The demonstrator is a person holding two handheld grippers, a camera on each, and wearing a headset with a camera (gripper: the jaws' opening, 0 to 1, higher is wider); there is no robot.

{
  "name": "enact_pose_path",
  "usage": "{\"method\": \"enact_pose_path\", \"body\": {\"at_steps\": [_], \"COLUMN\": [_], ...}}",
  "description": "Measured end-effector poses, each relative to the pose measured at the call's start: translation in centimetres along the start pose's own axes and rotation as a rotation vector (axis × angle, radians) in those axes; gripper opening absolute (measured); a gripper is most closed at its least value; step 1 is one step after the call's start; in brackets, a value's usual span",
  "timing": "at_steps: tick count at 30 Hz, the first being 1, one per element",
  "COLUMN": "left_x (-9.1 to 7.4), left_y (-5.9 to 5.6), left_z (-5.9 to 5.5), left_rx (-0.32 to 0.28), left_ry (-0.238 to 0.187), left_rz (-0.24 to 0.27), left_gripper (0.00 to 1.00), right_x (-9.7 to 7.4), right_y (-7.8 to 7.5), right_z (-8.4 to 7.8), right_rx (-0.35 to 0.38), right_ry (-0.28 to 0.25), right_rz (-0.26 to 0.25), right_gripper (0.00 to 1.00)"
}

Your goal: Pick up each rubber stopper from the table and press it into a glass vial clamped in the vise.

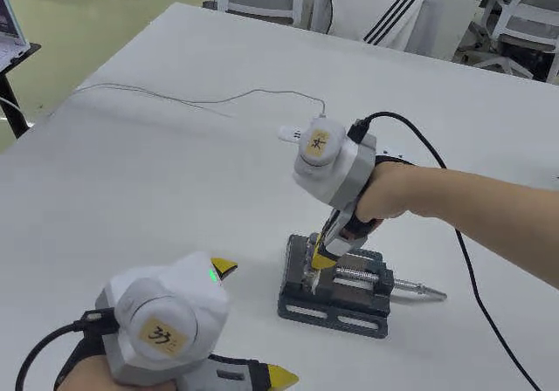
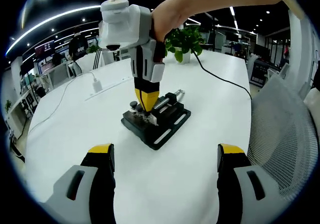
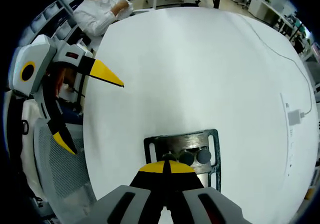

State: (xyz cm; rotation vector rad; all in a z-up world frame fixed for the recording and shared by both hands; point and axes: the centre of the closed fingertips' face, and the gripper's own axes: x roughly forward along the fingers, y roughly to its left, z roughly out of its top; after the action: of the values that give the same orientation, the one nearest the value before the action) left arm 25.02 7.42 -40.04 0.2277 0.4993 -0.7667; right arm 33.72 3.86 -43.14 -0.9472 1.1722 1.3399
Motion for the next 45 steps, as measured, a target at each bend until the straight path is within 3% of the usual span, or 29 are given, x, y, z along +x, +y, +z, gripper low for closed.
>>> {"method": "enact_pose_path", "body": {"at_steps": [8, 10, 21, 27, 34, 40, 45], "left_x": [-0.1, -0.1, -0.2, -0.2, -0.4, -0.6, -0.9], "left_y": [-0.3, -0.3, -0.1, -0.1, 0.0, 0.1, 0.4], "left_z": [0.1, 0.1, 0.0, 0.0, -0.2, -0.4, -0.3], "left_rx": [0.008, 0.008, 0.007, 0.004, -0.003, 0.015, -0.002], "left_ry": [0.001, 0.002, 0.003, 0.004, 0.006, 0.018, 0.005], "left_rz": [0.000, 0.000, 0.004, 0.004, 0.007, 0.005, 0.012], "left_gripper": [0.83, 0.83, 0.83, 0.83, 0.83, 0.84, 0.84], "right_x": [-0.2, -0.2, -1.2, -1.1, -0.7, -1.2, -1.6], "right_y": [0.2, 0.7, 1.3, 2.2, 3.6, 3.1, 3.8], "right_z": [-0.1, 0.1, -2.6, -4.9, -6.9, -8.7, -10.4], "right_rx": [0.090, 0.131, 0.220, 0.234, 0.263, 0.348, 0.401], "right_ry": [-0.118, -0.172, -0.353, -0.411, -0.447, -0.499, -0.536], "right_rz": [-0.006, 0.005, -0.072, -0.112, -0.136, -0.221, -0.244], "right_gripper": [0.00, 0.05, 0.30, 0.53, 0.70, 0.94, 0.99]}}
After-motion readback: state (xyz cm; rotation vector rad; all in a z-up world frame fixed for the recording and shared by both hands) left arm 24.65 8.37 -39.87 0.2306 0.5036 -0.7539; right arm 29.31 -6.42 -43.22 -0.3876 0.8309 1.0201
